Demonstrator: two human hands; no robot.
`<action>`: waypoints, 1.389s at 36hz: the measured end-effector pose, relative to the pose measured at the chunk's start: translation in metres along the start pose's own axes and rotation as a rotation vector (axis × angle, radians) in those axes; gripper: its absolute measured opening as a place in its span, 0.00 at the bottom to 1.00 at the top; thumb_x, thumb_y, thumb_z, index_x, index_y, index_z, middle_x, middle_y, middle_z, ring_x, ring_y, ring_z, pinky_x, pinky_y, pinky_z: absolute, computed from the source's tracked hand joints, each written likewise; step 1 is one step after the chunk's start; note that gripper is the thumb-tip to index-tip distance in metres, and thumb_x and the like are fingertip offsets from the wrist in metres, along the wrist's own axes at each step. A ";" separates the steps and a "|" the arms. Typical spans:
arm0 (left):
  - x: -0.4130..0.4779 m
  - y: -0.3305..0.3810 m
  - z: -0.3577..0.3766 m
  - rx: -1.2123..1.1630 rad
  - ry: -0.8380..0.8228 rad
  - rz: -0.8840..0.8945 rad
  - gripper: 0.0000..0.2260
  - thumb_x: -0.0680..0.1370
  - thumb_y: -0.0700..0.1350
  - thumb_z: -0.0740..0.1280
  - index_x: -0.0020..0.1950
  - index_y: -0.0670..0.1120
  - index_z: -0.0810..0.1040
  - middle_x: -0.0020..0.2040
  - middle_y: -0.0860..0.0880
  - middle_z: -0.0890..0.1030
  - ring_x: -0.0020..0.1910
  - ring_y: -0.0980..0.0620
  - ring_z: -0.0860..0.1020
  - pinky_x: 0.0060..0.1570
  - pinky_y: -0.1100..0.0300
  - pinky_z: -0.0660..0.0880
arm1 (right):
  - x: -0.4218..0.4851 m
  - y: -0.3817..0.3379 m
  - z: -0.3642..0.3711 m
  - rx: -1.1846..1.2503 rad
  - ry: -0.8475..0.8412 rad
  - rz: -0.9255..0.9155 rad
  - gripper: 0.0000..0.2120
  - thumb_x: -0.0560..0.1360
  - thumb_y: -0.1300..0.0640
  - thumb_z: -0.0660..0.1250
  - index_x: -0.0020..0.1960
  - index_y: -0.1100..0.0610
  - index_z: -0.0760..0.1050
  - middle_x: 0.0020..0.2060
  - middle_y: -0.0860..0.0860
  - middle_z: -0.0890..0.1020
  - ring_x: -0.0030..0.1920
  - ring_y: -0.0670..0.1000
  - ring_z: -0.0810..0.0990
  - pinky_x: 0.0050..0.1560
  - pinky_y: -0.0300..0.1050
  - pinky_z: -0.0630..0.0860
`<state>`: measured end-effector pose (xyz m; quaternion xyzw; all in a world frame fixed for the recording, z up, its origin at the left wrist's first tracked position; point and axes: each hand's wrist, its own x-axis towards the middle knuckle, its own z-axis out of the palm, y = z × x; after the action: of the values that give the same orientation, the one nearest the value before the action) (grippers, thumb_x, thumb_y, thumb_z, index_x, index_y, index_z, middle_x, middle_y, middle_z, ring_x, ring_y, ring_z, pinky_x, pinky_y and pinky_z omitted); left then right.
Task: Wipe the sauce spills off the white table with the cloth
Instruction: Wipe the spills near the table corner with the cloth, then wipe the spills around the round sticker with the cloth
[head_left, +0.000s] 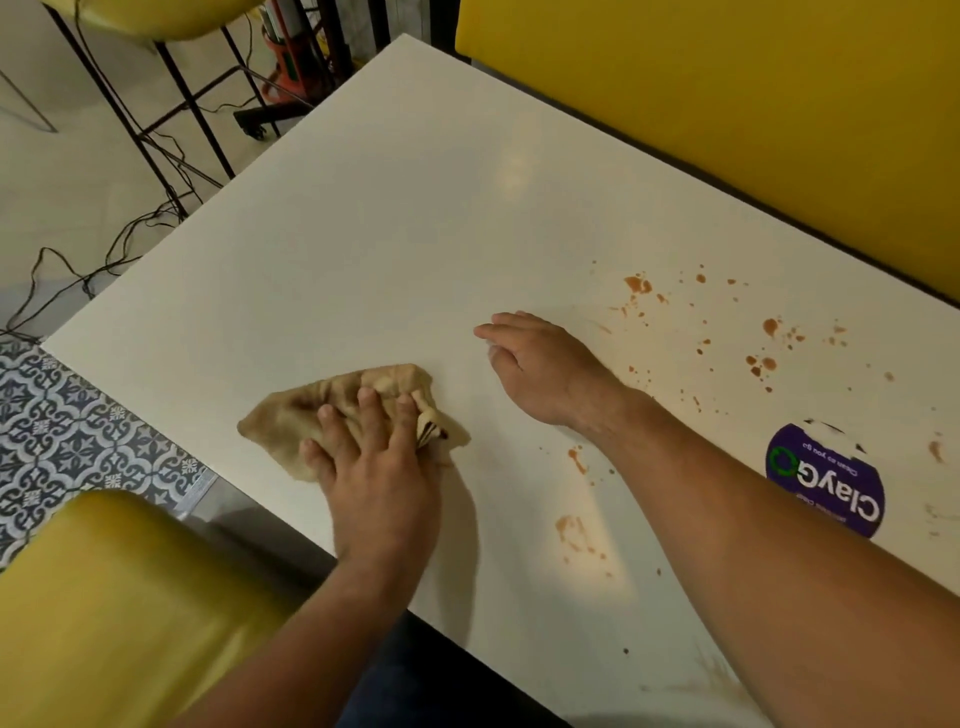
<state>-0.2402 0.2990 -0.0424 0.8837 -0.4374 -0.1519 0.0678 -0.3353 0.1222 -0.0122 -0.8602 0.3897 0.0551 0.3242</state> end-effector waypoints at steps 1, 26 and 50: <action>0.000 0.004 0.001 0.013 -0.003 0.009 0.25 0.82 0.56 0.56 0.78 0.49 0.60 0.79 0.40 0.55 0.76 0.31 0.46 0.72 0.33 0.42 | -0.001 0.000 0.001 -0.003 0.006 -0.002 0.20 0.83 0.53 0.50 0.74 0.49 0.65 0.76 0.46 0.62 0.76 0.46 0.55 0.75 0.44 0.53; 0.010 -0.068 -0.022 0.137 -0.020 0.523 0.24 0.79 0.58 0.52 0.73 0.53 0.70 0.74 0.49 0.68 0.75 0.37 0.60 0.68 0.31 0.57 | -0.011 0.002 -0.013 -0.035 0.074 0.025 0.21 0.83 0.53 0.50 0.74 0.51 0.65 0.75 0.47 0.64 0.75 0.47 0.58 0.73 0.43 0.54; 0.106 0.116 -0.110 -0.191 0.203 0.504 0.19 0.81 0.55 0.48 0.64 0.53 0.73 0.49 0.50 0.80 0.42 0.46 0.77 0.41 0.49 0.77 | -0.069 0.057 -0.102 0.281 0.669 0.118 0.13 0.79 0.57 0.61 0.61 0.51 0.76 0.55 0.40 0.76 0.57 0.42 0.75 0.57 0.39 0.74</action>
<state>-0.2310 0.1425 0.0685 0.7474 -0.6179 -0.0814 0.2301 -0.4394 0.0773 0.0626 -0.7537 0.5271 -0.2647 0.2900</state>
